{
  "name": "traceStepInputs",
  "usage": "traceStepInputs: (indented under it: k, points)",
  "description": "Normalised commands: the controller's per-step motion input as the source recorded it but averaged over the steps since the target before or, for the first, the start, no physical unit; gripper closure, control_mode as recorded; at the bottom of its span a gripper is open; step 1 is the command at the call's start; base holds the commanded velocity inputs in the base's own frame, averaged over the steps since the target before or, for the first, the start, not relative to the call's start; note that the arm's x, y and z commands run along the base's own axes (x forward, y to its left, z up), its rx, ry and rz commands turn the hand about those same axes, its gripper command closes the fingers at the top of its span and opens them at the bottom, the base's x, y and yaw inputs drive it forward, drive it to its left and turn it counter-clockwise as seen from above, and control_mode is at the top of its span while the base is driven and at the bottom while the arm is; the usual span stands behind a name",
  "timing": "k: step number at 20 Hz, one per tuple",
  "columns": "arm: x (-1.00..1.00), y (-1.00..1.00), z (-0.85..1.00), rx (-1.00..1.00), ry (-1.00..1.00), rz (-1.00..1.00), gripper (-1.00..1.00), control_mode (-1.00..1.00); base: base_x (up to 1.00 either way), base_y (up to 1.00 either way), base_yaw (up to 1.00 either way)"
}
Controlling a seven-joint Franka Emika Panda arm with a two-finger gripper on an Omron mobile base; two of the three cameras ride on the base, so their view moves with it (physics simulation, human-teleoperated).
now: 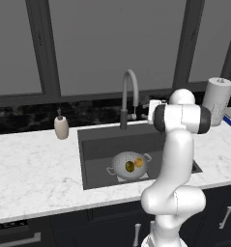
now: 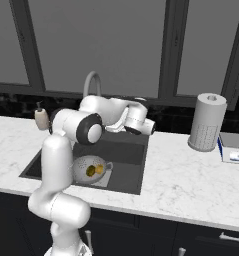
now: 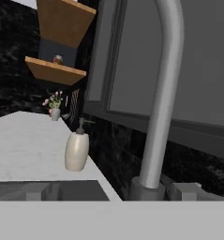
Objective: Put the colander in the sink, put the kiwi, kiwi in the colander, and turn on the sink faucet and pour water over the colander.
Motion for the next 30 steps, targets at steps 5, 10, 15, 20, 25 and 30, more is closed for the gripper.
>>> traceStepInputs:
  k: [5, 10, 15, 20, 25, 30]
  points:
    - [0.27, 0.0, -0.22, 0.0, -0.09, 0.0, -1.0, -1.0, 0.0, 0.0, 0.0]
    - [0.37, 0.0, -0.14, 0.0, -0.05, 0.0, -1.0, -1.0, 0.0, 0.0, 0.0]
    - [0.41, 0.0, -0.06, 0.0, -0.02, 0.0, -1.0, -1.0, 0.0, 0.0, 0.0]
    - [0.29, 0.0, -0.06, 0.01, 0.0, -0.02, -1.0, -1.0, 0.0, 0.0, 0.0]
    - [0.17, 0.0, -0.08, 0.04, 0.0, -0.04, -1.0, -1.0, 0.0, 0.0, 0.0]
    - [0.13, 0.03, -0.05, 0.03, 0.0, -0.07, -1.0, -1.0, 0.0, 0.0, 0.0]
